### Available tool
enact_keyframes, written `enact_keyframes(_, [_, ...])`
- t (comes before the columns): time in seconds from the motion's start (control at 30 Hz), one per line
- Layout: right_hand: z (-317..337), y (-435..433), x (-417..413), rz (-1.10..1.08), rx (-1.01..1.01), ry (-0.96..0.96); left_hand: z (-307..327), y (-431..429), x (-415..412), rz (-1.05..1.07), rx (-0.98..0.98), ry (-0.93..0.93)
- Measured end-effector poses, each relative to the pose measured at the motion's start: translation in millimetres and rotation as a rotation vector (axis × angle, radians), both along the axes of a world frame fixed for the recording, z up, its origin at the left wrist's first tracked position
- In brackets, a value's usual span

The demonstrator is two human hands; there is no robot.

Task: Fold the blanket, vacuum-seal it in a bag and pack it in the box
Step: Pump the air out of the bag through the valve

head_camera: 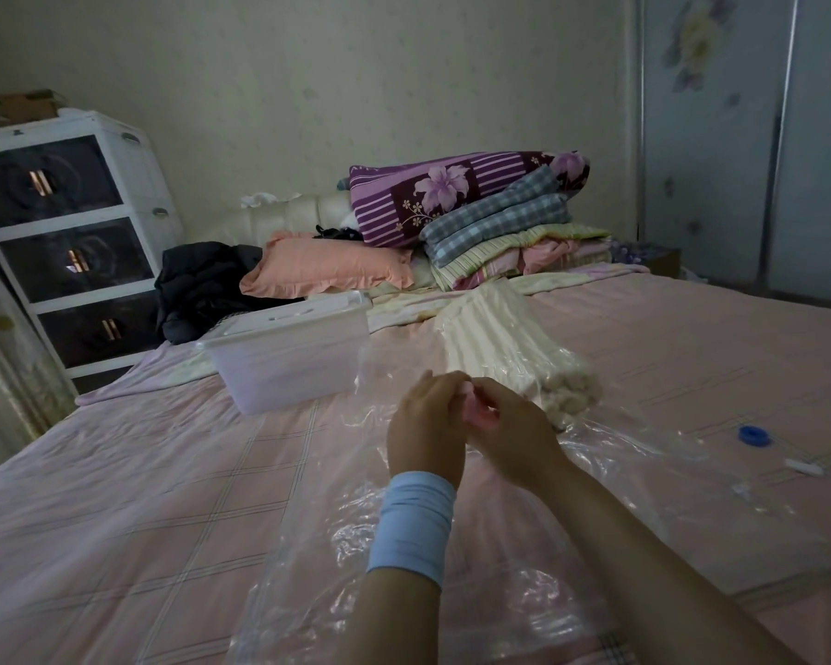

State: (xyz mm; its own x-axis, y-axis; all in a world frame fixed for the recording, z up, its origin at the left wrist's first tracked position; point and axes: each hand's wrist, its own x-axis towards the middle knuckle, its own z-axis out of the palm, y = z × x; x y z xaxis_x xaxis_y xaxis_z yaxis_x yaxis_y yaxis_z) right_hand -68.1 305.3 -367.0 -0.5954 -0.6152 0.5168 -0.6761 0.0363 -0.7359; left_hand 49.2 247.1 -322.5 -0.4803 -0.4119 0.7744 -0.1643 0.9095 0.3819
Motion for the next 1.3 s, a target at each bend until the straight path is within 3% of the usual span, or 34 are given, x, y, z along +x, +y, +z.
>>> enact_keyframes(0.1, [1.2,1.7,-1.2,-0.009,-0.042,0.003,21.0,2.9,2.8,0.004,-0.082,0.097])
enact_keyframes(0.2, [3.4,4.5,-7.2,0.011,-0.061,-0.05,54.3,9.0,7.7,0.03,-0.261,0.345])
enact_keyframes(0.33, [1.0,4.2,-6.3,0.016,-0.053,-0.054,64.0,13.4,6.9,0.118,-0.26,0.521])
enact_keyframes(0.4, [0.0,2.6,-3.7,0.004,-0.052,-0.029,42.1,9.7,3.7,0.116,-0.212,0.421])
enact_keyframes(0.5, [-1.1,1.6,-1.9,0.001,-0.018,-0.029,4.6,-2.2,-1.7,0.011,-0.033,0.071])
enact_keyframes(0.57, [-0.5,1.0,-0.8,0.008,-0.005,-0.037,1.7,-6.1,-1.7,-0.027,0.009,-0.039])
enact_keyframes(0.63, [0.4,1.4,-1.7,0.006,-0.029,-0.022,14.5,-4.2,0.5,-0.014,-0.056,0.016])
enact_keyframes(0.77, [2.3,3.8,-6.1,0.008,-0.056,-0.047,53.6,8.6,6.7,0.072,-0.28,0.406])
enact_keyframes(0.87, [-0.8,2.9,-5.0,0.018,-0.053,-0.049,63.7,13.2,6.1,0.172,-0.283,0.57])
enact_keyframes(0.93, [-2.5,0.9,-4.0,0.008,-0.054,-0.03,46.5,8.4,2.2,0.169,-0.242,0.498])
enact_keyframes(1.1, [-1.4,-1.8,-0.3,0.008,0.009,-0.019,-2.0,-5.1,0.9,0.026,0.0,-0.034])
enact_keyframes(1.17, [-0.7,-0.9,0.2,0.001,-0.017,-0.013,10.5,-4.6,3.1,0.018,-0.027,0.005])
enact_keyframes(1.3, [0.6,1.3,-6.5,0.013,-0.059,-0.043,50.6,6.1,8.5,0.073,-0.27,0.371])
